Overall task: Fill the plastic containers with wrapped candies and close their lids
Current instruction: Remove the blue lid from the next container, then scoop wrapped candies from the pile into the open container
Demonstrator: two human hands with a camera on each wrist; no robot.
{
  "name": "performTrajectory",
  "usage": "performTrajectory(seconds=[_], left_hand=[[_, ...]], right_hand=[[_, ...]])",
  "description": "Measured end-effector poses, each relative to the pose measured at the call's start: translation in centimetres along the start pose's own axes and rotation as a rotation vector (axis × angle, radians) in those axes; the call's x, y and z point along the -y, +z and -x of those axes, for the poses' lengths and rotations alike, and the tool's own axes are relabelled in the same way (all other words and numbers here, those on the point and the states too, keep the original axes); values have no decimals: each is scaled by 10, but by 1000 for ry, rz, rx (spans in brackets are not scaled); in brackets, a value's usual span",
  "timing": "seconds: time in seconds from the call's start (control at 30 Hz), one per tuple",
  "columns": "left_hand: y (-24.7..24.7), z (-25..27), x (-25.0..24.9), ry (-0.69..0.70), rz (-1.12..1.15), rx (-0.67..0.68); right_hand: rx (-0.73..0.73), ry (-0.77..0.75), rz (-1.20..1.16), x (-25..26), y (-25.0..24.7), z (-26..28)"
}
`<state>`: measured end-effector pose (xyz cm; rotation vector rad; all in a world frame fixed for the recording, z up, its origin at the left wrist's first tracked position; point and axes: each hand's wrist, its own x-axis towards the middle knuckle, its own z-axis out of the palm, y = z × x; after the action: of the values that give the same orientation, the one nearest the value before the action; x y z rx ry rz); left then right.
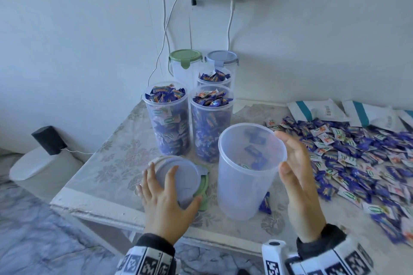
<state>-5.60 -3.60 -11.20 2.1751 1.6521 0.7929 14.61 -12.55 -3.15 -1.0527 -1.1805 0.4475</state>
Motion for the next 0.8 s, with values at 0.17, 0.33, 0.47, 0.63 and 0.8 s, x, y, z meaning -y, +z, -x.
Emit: performTrajectory(seconds=[0.17, 0.33, 0.47, 0.63, 0.8], left_hand=[[8, -7, -12, -43, -100, 49], [4, -18, -4, -48, -94, -29], [-3, -24, 3, -22, -88, -89], [-18, -24, -16, 181, 165, -96], [-36, -12, -52, 412, 574, 122]], right_hand=[[-20, 17, 4, -3, 4, 3], [-28, 33, 10, -1, 7, 2], [-20, 31, 17, -3, 5, 3], [-45, 69, -5, -5, 6, 9], [-52, 61, 37, -2, 9, 13]])
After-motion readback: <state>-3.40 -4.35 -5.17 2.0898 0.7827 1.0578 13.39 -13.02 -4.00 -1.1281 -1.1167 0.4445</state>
